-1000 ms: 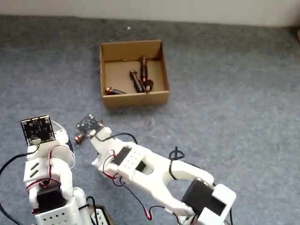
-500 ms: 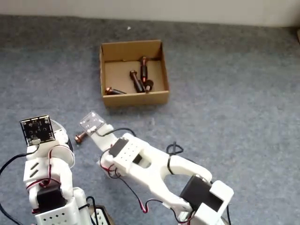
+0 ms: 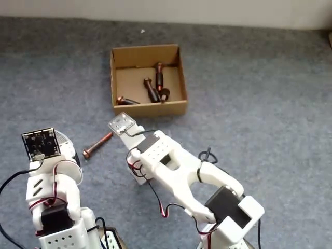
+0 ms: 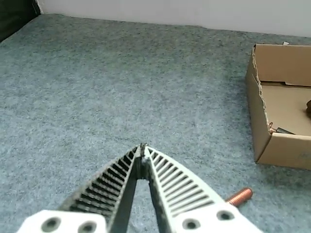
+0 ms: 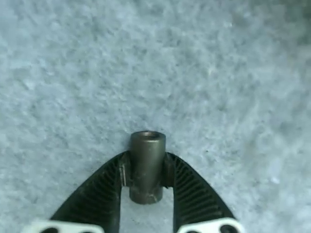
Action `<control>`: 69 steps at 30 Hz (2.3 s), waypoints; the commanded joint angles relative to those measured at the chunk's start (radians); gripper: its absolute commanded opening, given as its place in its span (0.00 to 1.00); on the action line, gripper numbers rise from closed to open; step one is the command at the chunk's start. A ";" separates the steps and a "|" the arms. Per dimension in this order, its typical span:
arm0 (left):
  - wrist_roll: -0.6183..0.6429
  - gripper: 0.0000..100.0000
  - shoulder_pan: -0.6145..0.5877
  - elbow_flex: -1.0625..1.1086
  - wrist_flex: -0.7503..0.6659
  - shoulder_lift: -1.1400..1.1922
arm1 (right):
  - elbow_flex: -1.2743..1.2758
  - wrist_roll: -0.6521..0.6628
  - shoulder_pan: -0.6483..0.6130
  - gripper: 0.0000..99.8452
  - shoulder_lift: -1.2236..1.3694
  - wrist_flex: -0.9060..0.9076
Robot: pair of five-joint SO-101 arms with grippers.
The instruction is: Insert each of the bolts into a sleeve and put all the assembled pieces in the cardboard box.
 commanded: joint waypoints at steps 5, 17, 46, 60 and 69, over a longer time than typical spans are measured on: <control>0.006 0.01 0.033 0.005 -0.026 -0.004 | 0.008 0.020 0.018 0.01 0.053 0.024; 0.006 0.01 0.035 0.008 -0.028 -0.004 | -0.039 0.021 0.022 0.01 0.054 0.157; -0.173 0.06 0.228 -0.469 0.267 0.317 | 0.591 -0.292 0.504 0.01 -0.881 -0.338; -0.601 0.21 0.262 -0.763 0.451 1.082 | 0.585 -0.318 0.625 0.01 -0.881 -0.352; -0.628 0.21 0.262 -0.915 0.393 1.535 | 0.587 -0.315 0.625 0.01 -0.881 -0.352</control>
